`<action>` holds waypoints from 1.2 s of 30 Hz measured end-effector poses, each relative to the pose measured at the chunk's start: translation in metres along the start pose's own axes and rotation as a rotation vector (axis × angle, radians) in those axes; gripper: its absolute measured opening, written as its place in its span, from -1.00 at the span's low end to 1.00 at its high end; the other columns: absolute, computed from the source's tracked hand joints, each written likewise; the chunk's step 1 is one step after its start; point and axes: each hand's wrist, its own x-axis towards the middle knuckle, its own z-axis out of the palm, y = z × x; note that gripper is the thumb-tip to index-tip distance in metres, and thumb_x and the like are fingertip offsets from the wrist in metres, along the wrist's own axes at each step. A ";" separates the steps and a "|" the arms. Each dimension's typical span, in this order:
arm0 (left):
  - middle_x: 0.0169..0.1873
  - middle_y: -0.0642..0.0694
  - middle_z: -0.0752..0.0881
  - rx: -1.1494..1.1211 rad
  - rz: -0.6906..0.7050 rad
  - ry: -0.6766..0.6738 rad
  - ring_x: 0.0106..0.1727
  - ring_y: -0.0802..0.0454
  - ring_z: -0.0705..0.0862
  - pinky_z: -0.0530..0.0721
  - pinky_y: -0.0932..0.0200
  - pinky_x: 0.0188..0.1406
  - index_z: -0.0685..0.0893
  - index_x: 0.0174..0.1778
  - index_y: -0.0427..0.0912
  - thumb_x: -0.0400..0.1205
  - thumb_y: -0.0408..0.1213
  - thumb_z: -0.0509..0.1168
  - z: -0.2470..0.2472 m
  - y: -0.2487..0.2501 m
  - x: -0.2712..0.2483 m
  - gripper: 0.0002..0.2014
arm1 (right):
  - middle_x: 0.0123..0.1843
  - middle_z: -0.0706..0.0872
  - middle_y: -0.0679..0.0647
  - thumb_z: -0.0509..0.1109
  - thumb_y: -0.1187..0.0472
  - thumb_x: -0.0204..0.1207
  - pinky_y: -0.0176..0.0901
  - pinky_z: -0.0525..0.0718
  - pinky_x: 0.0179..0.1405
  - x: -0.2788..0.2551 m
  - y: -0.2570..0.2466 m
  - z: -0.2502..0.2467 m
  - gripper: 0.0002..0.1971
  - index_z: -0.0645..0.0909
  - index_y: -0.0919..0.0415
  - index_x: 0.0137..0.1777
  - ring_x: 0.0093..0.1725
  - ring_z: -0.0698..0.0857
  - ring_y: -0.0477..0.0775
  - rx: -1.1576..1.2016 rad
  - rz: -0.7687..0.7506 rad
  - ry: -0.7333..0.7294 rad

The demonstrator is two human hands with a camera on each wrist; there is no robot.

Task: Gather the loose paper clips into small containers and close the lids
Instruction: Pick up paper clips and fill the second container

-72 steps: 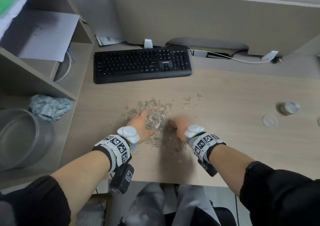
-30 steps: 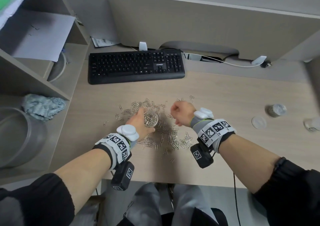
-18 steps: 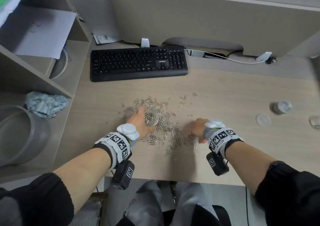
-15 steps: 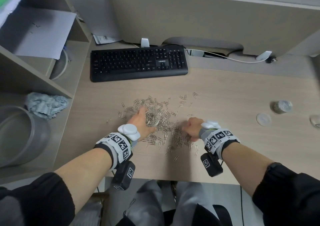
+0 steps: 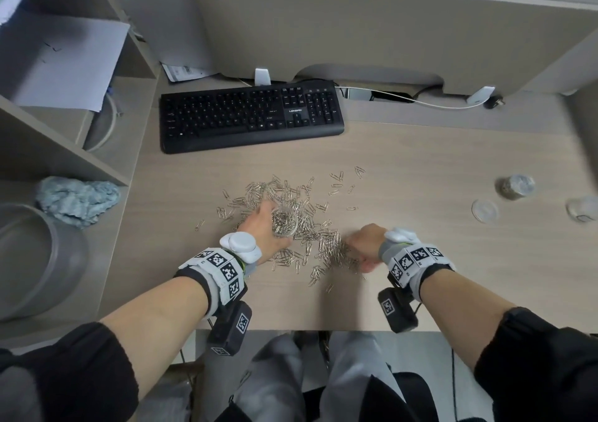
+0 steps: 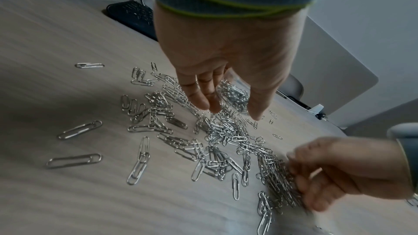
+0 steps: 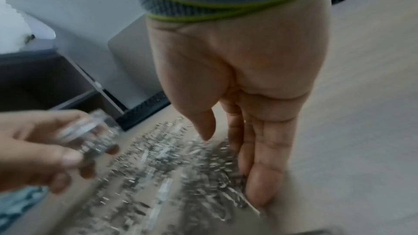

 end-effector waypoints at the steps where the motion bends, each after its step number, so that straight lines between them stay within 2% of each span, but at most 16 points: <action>1: -0.08 -0.08 0.63 0.015 -0.007 -0.004 -0.27 0.00 0.60 0.48 0.16 -0.33 0.33 0.46 -0.09 0.47 -0.07 0.55 0.000 0.000 0.000 -0.28 | -0.16 0.79 0.20 0.36 0.06 0.62 0.07 0.85 -0.15 -0.003 -0.009 0.007 -0.69 0.65 0.36 0.09 -0.19 0.85 0.24 0.048 -0.027 -0.020; 3: -0.07 -0.07 0.63 0.023 -0.014 -0.014 -0.26 0.01 0.62 0.50 0.16 -0.31 0.30 0.48 -0.11 0.47 -0.06 0.55 -0.001 0.001 0.000 -0.25 | -0.15 0.79 0.21 0.34 0.03 0.65 0.09 0.84 -0.10 -0.005 -0.025 0.017 -0.72 0.62 0.28 0.05 -0.24 0.86 0.20 0.100 -0.097 -0.031; 5: -0.18 -0.04 0.63 0.012 -0.005 -0.014 -0.35 0.05 0.61 0.48 0.17 -0.43 0.32 0.44 -0.07 0.47 -0.07 0.55 -0.004 0.003 -0.001 -0.29 | -0.18 0.81 0.26 0.31 0.01 0.66 0.15 0.84 -0.09 -0.009 -0.033 0.018 -0.72 0.61 0.27 -0.02 -0.27 0.85 0.20 0.109 -0.120 -0.035; 9: -0.30 -0.03 0.63 -0.002 0.015 0.000 -0.46 0.06 0.57 0.45 0.18 -0.53 0.40 0.35 0.07 0.46 -0.09 0.56 -0.007 0.003 0.000 -0.39 | -0.29 0.83 0.29 0.26 0.00 0.65 0.16 0.82 -0.01 -0.016 -0.023 0.019 -0.58 0.70 0.39 -0.11 -0.26 0.85 0.26 -0.074 -0.076 -0.175; 12: -0.28 -0.02 0.65 -0.003 0.027 -0.010 -0.45 0.08 0.59 0.45 0.20 -0.52 0.39 0.35 0.06 0.47 -0.11 0.55 -0.007 0.000 -0.001 -0.39 | -0.33 0.81 0.25 0.31 0.09 0.66 0.11 0.84 -0.17 -0.023 -0.012 0.038 -0.66 0.69 0.35 -0.19 -0.32 0.83 0.24 -0.124 -0.035 -0.286; 14: -0.10 -0.07 0.70 0.010 0.027 -0.014 -0.32 0.01 0.63 0.53 0.16 -0.36 0.37 0.41 0.00 0.46 -0.08 0.55 -0.006 -0.001 -0.002 -0.34 | -0.34 0.80 0.20 0.29 0.14 0.66 0.00 0.84 -0.27 -0.030 -0.012 0.054 -0.69 0.68 0.33 -0.22 -0.38 0.81 0.19 -0.154 -0.044 -0.320; 17: -0.04 -0.11 0.70 0.030 -0.002 0.002 -0.16 -0.06 0.65 0.58 0.09 -0.16 0.36 0.45 -0.10 0.43 -0.04 0.57 -0.005 -0.006 -0.002 -0.25 | -0.32 0.79 0.17 0.25 0.19 0.67 -0.06 0.82 -0.30 -0.031 -0.024 0.070 -0.73 0.62 0.24 -0.25 -0.43 0.79 0.14 -0.061 -0.116 -0.294; 20: -0.24 -0.01 0.63 0.029 -0.021 0.015 -0.30 0.01 0.62 0.49 0.13 -0.35 0.38 0.43 -0.06 0.42 -0.02 0.56 -0.008 -0.010 -0.004 -0.28 | -0.27 0.78 0.18 0.29 0.21 0.68 0.10 0.84 -0.17 -0.024 -0.041 0.065 -0.80 0.62 0.23 -0.16 -0.32 0.80 0.21 0.111 -0.178 -0.197; 22: -0.35 0.03 0.60 0.038 -0.020 0.006 -0.43 0.09 0.57 0.45 0.16 -0.46 0.39 0.41 -0.02 0.44 -0.04 0.55 -0.012 -0.012 -0.004 -0.32 | -0.27 0.76 0.21 0.32 0.20 0.67 0.11 0.83 -0.17 -0.022 -0.049 0.048 -0.82 0.63 0.25 -0.14 -0.34 0.77 0.21 0.191 -0.176 -0.147; 24: -0.33 -0.01 0.65 0.025 -0.013 0.005 -0.46 0.07 0.57 0.51 0.15 -0.46 0.40 0.38 0.03 0.45 -0.07 0.55 -0.016 -0.013 -0.002 -0.37 | -0.32 0.74 0.22 0.33 0.17 0.66 0.08 0.83 -0.21 -0.018 -0.045 0.026 -0.79 0.62 0.26 -0.16 -0.37 0.76 0.20 0.183 -0.148 -0.106; 27: -0.32 -0.01 0.65 -0.001 -0.009 0.005 -0.47 0.07 0.58 0.51 0.16 -0.48 0.40 0.38 0.03 0.46 -0.07 0.54 -0.018 -0.014 -0.001 -0.38 | -0.39 0.75 0.16 0.36 0.12 0.62 0.03 0.82 -0.31 -0.013 -0.020 0.002 -0.76 0.60 0.19 -0.26 -0.46 0.75 0.14 -0.021 -0.039 -0.005; 29: -0.25 0.00 0.67 -0.013 -0.003 0.003 -0.43 0.09 0.61 0.52 0.16 -0.43 0.40 0.38 0.02 0.46 -0.07 0.55 -0.018 -0.014 -0.001 -0.37 | -0.45 0.72 0.13 0.36 0.16 0.60 -0.15 0.71 -0.53 -0.015 -0.005 -0.001 -0.77 0.57 0.17 -0.30 -0.56 0.72 0.10 -0.112 0.073 -0.053; 31: -0.13 -0.03 0.69 -0.020 0.010 0.010 -0.36 0.05 0.65 0.61 0.12 -0.33 0.41 0.37 0.03 0.45 -0.07 0.55 -0.016 -0.016 -0.002 -0.37 | -0.58 0.58 0.09 0.28 0.20 0.62 -0.28 0.53 -0.61 -0.023 -0.003 0.010 -0.74 0.50 0.22 -0.31 -0.68 0.55 0.06 -0.061 0.216 -0.164; 33: -0.08 -0.07 0.67 -0.006 0.005 0.012 -0.29 -0.02 0.68 0.70 0.01 -0.17 0.40 0.37 -0.01 0.43 -0.05 0.56 -0.014 -0.020 -0.003 -0.34 | -0.60 0.63 0.07 0.23 0.17 0.66 -0.21 0.64 -0.55 -0.024 -0.011 0.022 -0.70 0.54 0.32 -0.28 -0.65 0.61 0.04 -0.020 0.199 -0.227; 34: -0.09 -0.06 0.66 0.009 -0.004 0.010 -0.25 -0.04 0.69 0.71 -0.03 -0.12 0.41 0.38 -0.03 0.42 -0.03 0.57 -0.013 -0.021 -0.003 -0.33 | -0.52 0.74 0.08 0.25 0.14 0.67 -0.11 0.77 -0.39 -0.022 -0.019 0.029 -0.67 0.62 0.34 -0.23 -0.55 0.74 0.07 -0.036 0.119 -0.202; 36: -0.12 -0.04 0.67 0.029 -0.011 0.011 -0.27 -0.03 0.69 0.71 -0.01 -0.16 0.41 0.38 0.00 0.40 0.01 0.57 -0.011 -0.026 -0.002 -0.31 | -0.35 0.83 0.15 0.30 0.10 0.67 0.01 0.84 -0.17 -0.018 -0.035 0.040 -0.71 0.67 0.29 -0.17 -0.40 0.82 0.11 -0.009 -0.061 -0.073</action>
